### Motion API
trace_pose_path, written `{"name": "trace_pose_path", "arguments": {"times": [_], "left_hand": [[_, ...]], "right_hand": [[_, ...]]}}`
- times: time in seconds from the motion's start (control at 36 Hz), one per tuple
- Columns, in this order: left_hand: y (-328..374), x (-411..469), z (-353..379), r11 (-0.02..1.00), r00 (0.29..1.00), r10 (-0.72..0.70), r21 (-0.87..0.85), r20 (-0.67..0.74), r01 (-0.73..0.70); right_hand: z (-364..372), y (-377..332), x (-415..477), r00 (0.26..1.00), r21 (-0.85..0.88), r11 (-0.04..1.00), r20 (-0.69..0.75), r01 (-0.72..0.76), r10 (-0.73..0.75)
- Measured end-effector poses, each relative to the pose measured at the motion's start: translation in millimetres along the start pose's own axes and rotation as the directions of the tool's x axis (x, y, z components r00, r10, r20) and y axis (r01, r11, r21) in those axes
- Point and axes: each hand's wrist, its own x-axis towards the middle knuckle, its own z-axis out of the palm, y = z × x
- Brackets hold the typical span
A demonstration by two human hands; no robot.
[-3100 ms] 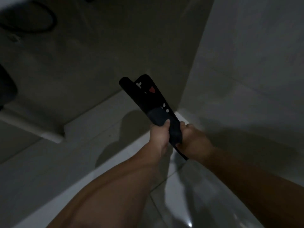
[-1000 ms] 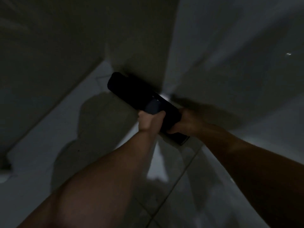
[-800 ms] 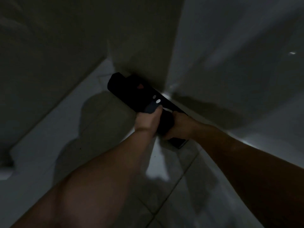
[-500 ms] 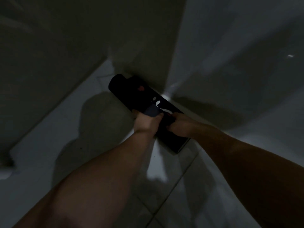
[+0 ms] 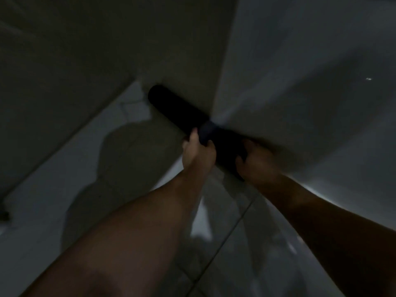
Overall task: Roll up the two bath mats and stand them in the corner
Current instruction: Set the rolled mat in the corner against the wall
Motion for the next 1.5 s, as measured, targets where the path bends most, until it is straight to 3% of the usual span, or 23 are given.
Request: {"name": "trace_pose_path", "arguments": {"times": [0.06, 0.19, 0.53, 0.61, 0.69, 0.78, 0.83, 0.89, 0.97, 1.11, 1.17, 1.31, 1.39, 1.5], "left_hand": [[2, -4, 5, 1.000, 0.999, -0.015, 0.017, 0.028, 0.015], [-3, -4, 6, 0.996, 0.997, -0.073, -0.041, 0.013, 0.073], [-16, -14, -2, 0.983, 0.994, -0.109, -0.152, -0.005, 0.107], [-21, -17, 1, 0.959, 0.992, -0.124, -0.254, 0.026, 0.126], [-30, -15, 9, 0.897, 0.970, -0.220, -0.368, 0.104, 0.243], [-29, -14, 11, 0.846, 0.948, -0.283, -0.426, 0.148, 0.320], [-28, -15, 12, 0.798, 0.944, -0.280, -0.504, 0.175, 0.330], [-28, -16, 13, 0.751, 0.933, -0.289, -0.553, 0.215, 0.360], [-32, -17, 17, 0.717, 0.901, -0.301, -0.548, 0.313, 0.431], [-27, -16, 15, 0.819, 0.924, -0.313, -0.430, 0.221, 0.380], [-23, -14, 15, 0.786, 0.926, -0.293, -0.491, 0.238, 0.375], [-24, 5, 34, 0.623, 0.912, -0.252, -0.667, 0.324, 0.409], [-17, 11, 43, 0.546, 0.918, -0.201, -0.739, 0.342, 0.395], [-11, -2, 35, 0.625, 0.894, -0.306, -0.640, 0.327, 0.447]], "right_hand": [[9, 7, -8, 0.993, -0.204, 0.974, -0.046, 0.102, -0.113], [8, 8, -24, 0.949, -0.329, 0.893, 0.049, 0.309, -0.310], [9, -5, -24, 0.957, -0.339, 0.895, 0.090, 0.290, -0.276], [16, -4, -23, 0.966, -0.278, 0.929, 0.146, 0.245, -0.211], [20, -3, -21, 0.969, -0.180, 0.965, 0.187, 0.193, -0.159], [13, -5, -16, 0.983, 0.098, 0.986, 0.110, 0.139, -0.149], [8, -6, -13, 0.986, 0.320, 0.944, 0.113, 0.081, -0.123], [6, -7, -12, 0.979, 0.388, 0.921, 0.170, 0.041, -0.116], [6, -12, -10, 0.968, 0.359, 0.933, 0.227, 0.019, -0.107], [-4, -17, -12, 0.956, 0.124, 0.982, 0.241, 0.139, -0.166], [-6, -14, -14, 0.961, 0.061, 0.979, 0.184, 0.196, -0.204], [-4, -6, -10, 0.978, 0.228, 0.957, 0.065, 0.180, -0.200], [-5, 1, -4, 0.973, 0.173, 0.958, -0.011, 0.231, -0.232], [3, 12, 3, 0.968, 0.137, 0.973, 0.143, 0.185, -0.204]]}}
